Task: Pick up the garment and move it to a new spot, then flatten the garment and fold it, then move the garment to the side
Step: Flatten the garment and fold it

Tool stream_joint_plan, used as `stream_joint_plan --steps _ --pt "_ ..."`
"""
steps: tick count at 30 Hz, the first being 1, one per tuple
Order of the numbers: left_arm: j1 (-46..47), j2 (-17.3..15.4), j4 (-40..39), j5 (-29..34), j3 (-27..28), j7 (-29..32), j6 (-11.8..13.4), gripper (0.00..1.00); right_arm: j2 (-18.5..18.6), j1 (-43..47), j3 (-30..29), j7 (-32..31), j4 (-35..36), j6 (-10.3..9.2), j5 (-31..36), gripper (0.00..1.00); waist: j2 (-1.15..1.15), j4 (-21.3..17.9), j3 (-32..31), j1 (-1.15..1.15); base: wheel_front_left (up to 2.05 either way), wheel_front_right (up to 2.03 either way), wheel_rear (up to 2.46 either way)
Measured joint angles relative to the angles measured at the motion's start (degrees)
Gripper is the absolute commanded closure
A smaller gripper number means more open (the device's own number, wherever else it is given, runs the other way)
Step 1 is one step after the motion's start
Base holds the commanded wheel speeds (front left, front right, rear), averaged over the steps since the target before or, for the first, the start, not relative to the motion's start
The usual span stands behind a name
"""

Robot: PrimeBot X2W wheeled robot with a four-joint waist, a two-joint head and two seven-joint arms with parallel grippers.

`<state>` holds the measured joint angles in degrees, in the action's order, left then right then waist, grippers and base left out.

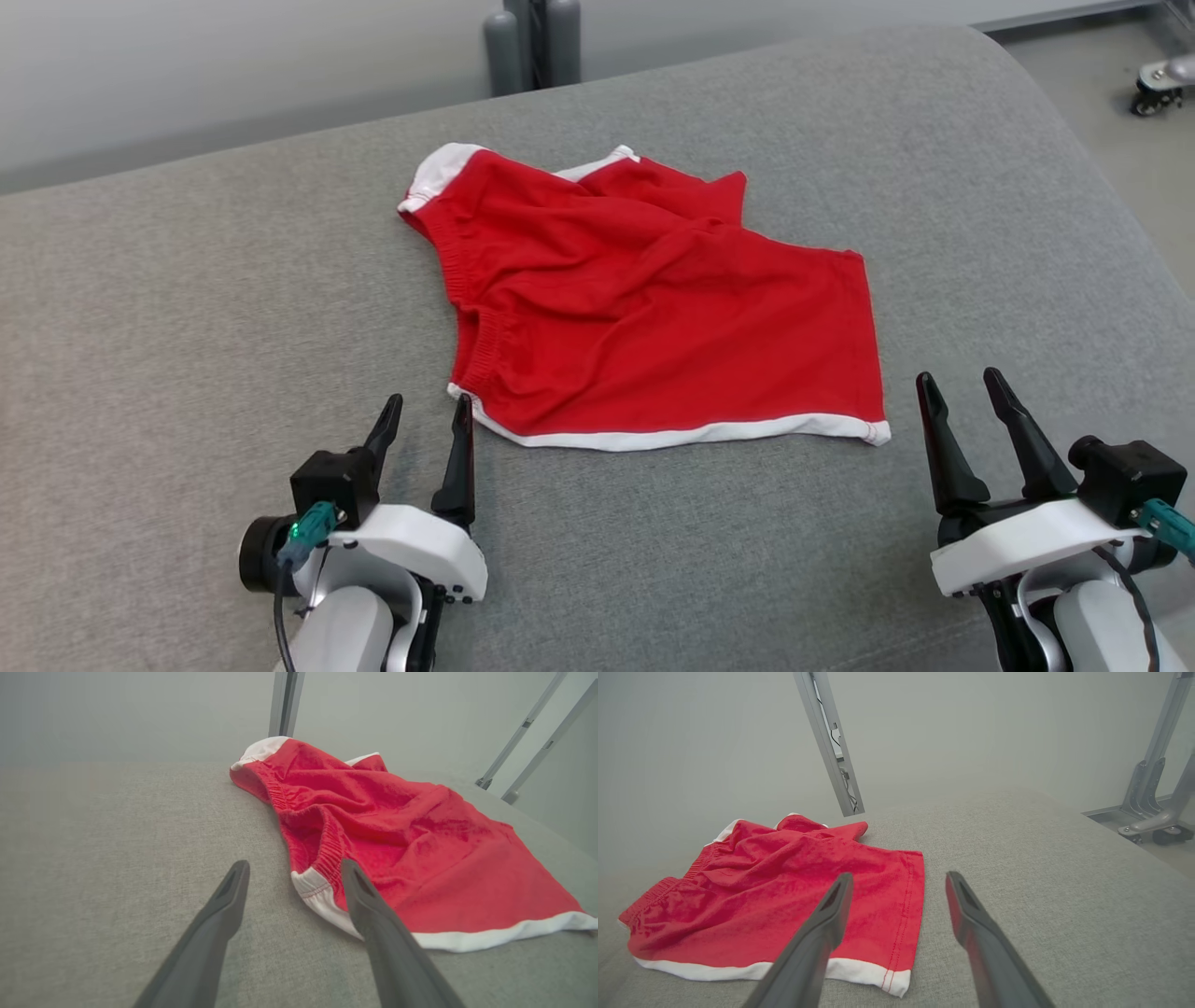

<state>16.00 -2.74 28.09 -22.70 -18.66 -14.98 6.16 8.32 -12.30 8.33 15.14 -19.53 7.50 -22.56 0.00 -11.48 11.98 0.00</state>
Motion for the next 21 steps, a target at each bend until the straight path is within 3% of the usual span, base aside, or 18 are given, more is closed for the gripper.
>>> stream_joint_plan --steps 20,21 --pt "7.81 0.00 13.61 -8.64 -2.12 -0.19 0.45 0.00 -0.56 -0.26 0.12 0.00 1.00 0.00 1.37 0.00 0.00 -2.90 2.92 0.00 0.00 0.00 0.00" --pt "8.21 0.00 14.02 -9.05 -2.43 -0.20 0.38 0.09 -0.62 -0.39 0.15 0.01 1.09 -0.01 1.42 0.00 0.00 -2.90 3.03 0.00 0.00 0.00 0.00"
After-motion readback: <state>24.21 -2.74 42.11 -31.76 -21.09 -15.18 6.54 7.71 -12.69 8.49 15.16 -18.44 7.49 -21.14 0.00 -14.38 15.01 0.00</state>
